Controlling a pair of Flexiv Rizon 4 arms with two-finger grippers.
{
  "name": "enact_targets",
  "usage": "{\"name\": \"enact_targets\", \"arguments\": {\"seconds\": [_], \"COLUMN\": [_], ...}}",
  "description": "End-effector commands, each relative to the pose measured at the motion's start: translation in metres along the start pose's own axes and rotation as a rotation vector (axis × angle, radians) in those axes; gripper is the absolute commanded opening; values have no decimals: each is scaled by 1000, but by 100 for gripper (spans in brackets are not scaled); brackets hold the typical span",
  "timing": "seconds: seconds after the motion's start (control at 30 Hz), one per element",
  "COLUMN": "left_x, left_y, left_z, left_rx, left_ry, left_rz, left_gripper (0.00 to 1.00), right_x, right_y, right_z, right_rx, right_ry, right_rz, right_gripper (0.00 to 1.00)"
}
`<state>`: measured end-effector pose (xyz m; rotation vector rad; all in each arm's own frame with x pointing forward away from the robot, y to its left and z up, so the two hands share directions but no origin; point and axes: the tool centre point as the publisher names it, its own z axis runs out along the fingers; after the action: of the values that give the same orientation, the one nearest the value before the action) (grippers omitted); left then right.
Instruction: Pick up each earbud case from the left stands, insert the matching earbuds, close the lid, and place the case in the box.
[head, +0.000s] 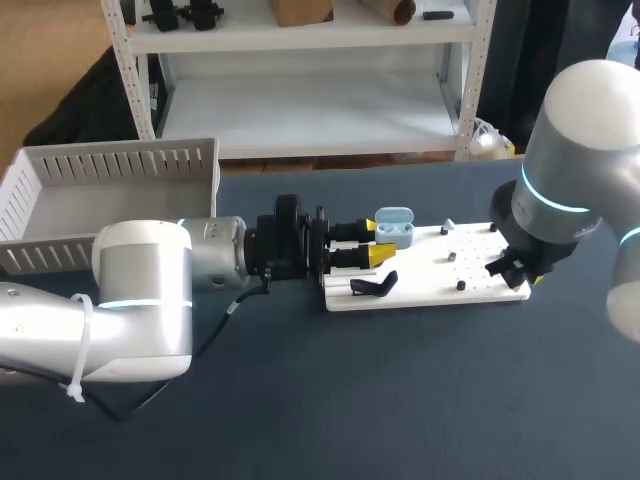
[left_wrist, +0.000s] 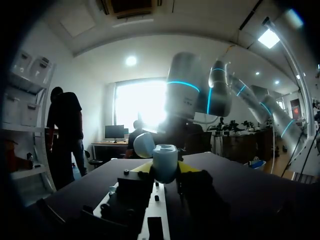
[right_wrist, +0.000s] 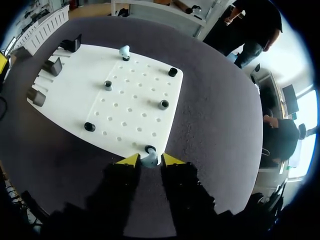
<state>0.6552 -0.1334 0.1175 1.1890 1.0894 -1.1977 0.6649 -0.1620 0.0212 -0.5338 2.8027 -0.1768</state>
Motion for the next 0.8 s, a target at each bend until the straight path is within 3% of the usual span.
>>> {"name": "enact_targets", "arguments": {"seconds": [0.03,0.13,0.43,0.8], "left_x": [1,1,1,1], "left_y": [0,0,0,0], "left_z": [-1,-1,-1,-1], "left_rx": [0,0,0,0], "left_ry": [-5,-5,-5,-5], "left_rz": [3,3,3,3], "left_gripper": [0,0,0,0], "right_x": [2,2,3,7], "right_y": [0,0,-2,1], "right_z": [0,0,-11,-61], "right_rx": [7,7,17,3], "right_ry": [-3,-2,-3,-36], "right_rz": [2,2,0,14], "right_gripper": [14,0,0,0]}}
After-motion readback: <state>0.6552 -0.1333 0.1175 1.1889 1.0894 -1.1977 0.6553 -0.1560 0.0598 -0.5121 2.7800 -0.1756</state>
